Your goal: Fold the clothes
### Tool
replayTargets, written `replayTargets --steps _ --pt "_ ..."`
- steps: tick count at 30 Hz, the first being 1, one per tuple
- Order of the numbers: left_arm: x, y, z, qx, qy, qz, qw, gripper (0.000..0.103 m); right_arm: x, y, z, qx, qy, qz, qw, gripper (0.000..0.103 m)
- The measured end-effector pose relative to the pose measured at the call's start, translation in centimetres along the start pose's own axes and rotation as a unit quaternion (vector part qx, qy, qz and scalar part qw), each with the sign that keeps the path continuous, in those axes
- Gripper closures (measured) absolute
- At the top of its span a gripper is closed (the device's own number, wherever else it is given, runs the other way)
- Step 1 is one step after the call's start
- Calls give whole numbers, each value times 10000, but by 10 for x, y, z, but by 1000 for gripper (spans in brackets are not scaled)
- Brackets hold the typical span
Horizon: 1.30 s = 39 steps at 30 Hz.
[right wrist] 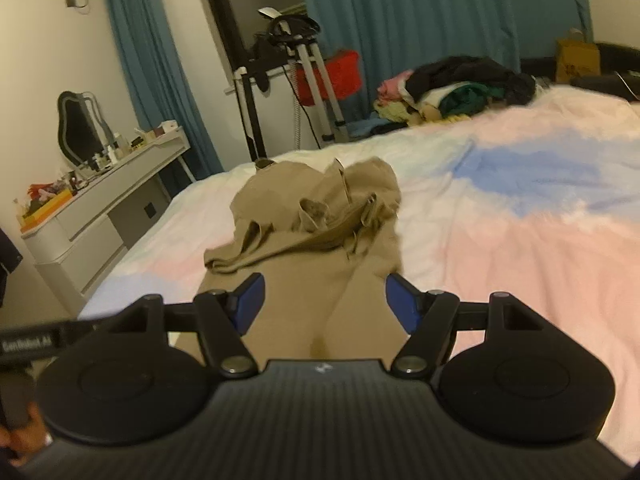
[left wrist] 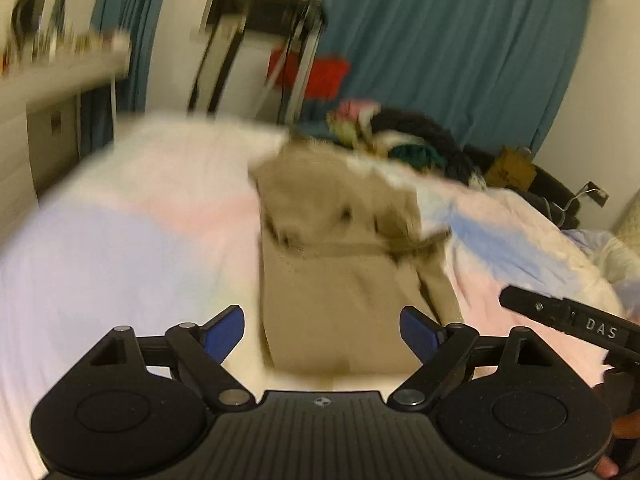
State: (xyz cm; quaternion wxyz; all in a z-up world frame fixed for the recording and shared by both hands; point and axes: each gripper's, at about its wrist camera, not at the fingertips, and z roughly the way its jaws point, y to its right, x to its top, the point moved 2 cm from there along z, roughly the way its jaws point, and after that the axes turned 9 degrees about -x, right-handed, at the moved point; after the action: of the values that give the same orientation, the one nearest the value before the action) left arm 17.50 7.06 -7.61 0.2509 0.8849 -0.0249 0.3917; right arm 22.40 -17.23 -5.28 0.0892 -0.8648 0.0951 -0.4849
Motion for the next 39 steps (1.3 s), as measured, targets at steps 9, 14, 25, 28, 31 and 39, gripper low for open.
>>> replayTargets --steps 9,14,25,28,31,39 --pt "-37 -57 57 -841 -1062 -2542 9576 18 -16 11 9 18 -481 537 9974 34" --pt "-37 -81 75 -863 -644 -3397 9343 33 -26 28 25 334 -1013 1432 9839 32" --pt "-38 -95 59 -992 364 -3489 9312 95 -75 19 81 1784 -2304 3507 8900 33" --pt "-35 -88 49 -1076 612 -3324 9350 96 -79 19 98 1836 -2130 3840 8795 47" --pt "-30 -82 44 -1143 767 -3211 9370 96 -75 24 104 1658 -2058 3772 8876 77" --pt "-26 -78 42 -1190 778 -3252 9349 96 -83 56 88 1047 -1811 4494 8685 83"
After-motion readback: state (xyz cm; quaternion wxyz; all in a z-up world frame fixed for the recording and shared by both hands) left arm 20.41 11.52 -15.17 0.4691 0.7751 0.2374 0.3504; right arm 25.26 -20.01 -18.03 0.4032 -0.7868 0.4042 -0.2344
